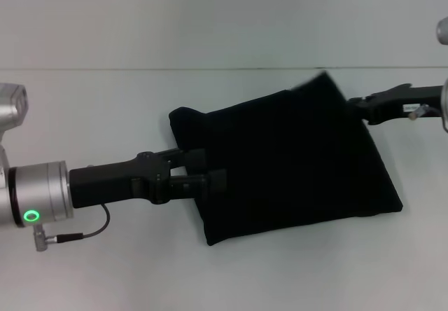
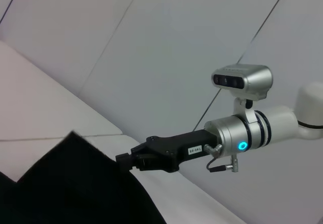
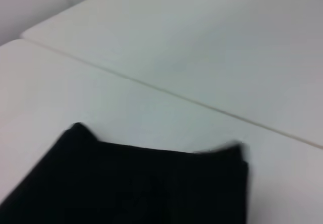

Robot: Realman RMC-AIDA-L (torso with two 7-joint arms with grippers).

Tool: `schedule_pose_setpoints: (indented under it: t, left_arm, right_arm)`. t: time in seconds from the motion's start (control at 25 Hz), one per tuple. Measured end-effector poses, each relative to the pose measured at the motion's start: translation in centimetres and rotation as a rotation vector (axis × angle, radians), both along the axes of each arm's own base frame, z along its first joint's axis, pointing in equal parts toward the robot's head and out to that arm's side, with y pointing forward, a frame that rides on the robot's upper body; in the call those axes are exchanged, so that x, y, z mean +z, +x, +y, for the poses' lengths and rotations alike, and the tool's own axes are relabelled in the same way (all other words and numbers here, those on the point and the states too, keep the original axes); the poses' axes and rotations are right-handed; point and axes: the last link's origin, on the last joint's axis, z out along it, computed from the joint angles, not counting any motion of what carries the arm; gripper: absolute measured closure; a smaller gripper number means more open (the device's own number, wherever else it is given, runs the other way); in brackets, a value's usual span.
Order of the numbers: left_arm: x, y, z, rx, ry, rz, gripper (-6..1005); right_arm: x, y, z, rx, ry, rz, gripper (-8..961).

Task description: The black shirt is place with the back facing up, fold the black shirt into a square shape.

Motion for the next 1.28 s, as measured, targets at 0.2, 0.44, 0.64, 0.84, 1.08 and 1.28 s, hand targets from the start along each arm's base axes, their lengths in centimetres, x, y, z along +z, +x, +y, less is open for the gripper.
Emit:
schedule_pose_setpoints:
  t: [0.2,0.44,0.64,0.84,1.08,1.28]
  left_arm:
    - [-0.1,0.1,0.5,0.015,0.018,0.004,74]
    - [-0.1,-0.1,1.6,0.068,0.052,0.026,77]
    - [0.1,-0.3,3.2,0.158,0.106,0.032,79]
    - [0.0,-1.2,5.7,0.4,0.106,0.042,82]
    - [-1.2,-1.0,7.5,0.594,0.049,0.063,84]
    - [-2.3,-0.9,8.6,0.669,0.079,0.119,87]
  right_arm:
    - [0.5,1.1,0.3,-0.058,0.051,-0.008,917]
    - [0.1,1.4,0.1,-0.069,0.052,-0.008,913]
    - [0.2,2.0,0.0,-0.085,0.074,-0.014,910]
    - [1.2,2.4,0.0,-0.095,0.108,-0.001,748]
    - [2.1,1.9,-0.3,-0.068,0.082,0.023,504]
    - [2.7,1.7,-0.4,-0.054,0.08,0.03,234]
